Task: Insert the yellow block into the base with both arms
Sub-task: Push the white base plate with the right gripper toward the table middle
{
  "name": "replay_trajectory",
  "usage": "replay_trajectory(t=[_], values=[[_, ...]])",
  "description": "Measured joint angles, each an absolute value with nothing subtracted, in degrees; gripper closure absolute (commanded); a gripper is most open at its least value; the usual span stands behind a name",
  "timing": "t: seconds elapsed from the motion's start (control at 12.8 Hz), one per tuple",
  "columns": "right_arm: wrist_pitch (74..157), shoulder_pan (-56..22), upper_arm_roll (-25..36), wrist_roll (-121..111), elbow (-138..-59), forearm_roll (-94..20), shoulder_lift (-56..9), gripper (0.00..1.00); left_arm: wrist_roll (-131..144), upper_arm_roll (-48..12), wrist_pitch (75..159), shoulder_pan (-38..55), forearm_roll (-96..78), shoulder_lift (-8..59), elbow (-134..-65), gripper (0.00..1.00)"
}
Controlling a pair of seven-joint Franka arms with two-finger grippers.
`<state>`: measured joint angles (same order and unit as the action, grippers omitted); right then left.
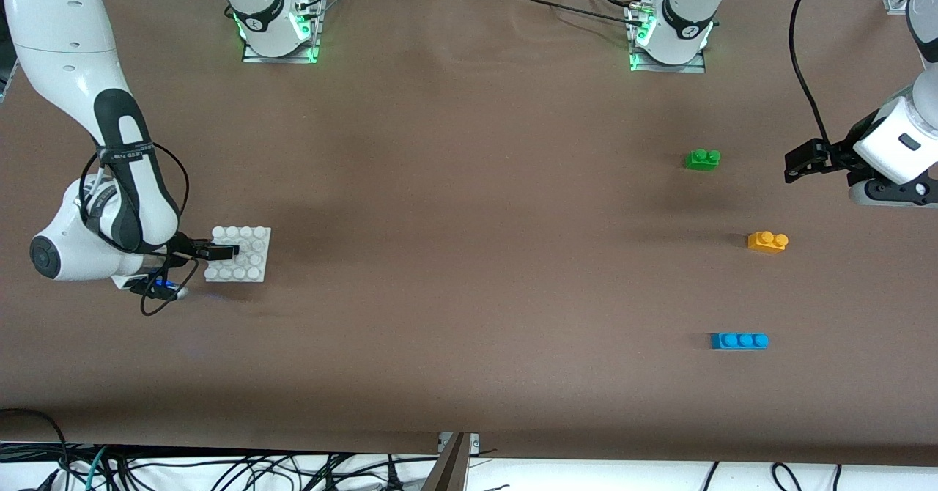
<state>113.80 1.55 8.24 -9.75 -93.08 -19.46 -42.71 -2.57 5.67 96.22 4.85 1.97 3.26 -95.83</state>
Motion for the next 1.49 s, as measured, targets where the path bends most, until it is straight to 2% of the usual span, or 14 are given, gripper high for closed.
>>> replay_trajectory(t=[0.08, 0.16, 0.63, 1.49], values=[[113.74, 1.55, 8.24, -9.75, -93.04, -19.48, -42.71, 0.22, -2.57, 5.64, 95.18, 4.86, 1.56, 2.96, -95.38, 0.0], [113.69, 1.55, 8.19, -9.76, -93.03, -19.75, -42.7, 0.23, -2.57, 5.59, 93.62, 4.86, 0.97, 2.67, -94.96, 0.0], [113.58, 1.6, 7.72, -9.76, -93.03, -20.02, -42.8, 0.23, -2.46, 5.31, 92.36, 4.88, 0.82, 2.47, -93.62, 0.0], [113.56, 0.83, 1.35, -3.85, -93.06, -23.27, -43.51, 0.22, -0.78, 5.57, 95.62, 4.75, 0.82, 3.68, -91.1, 0.0]])
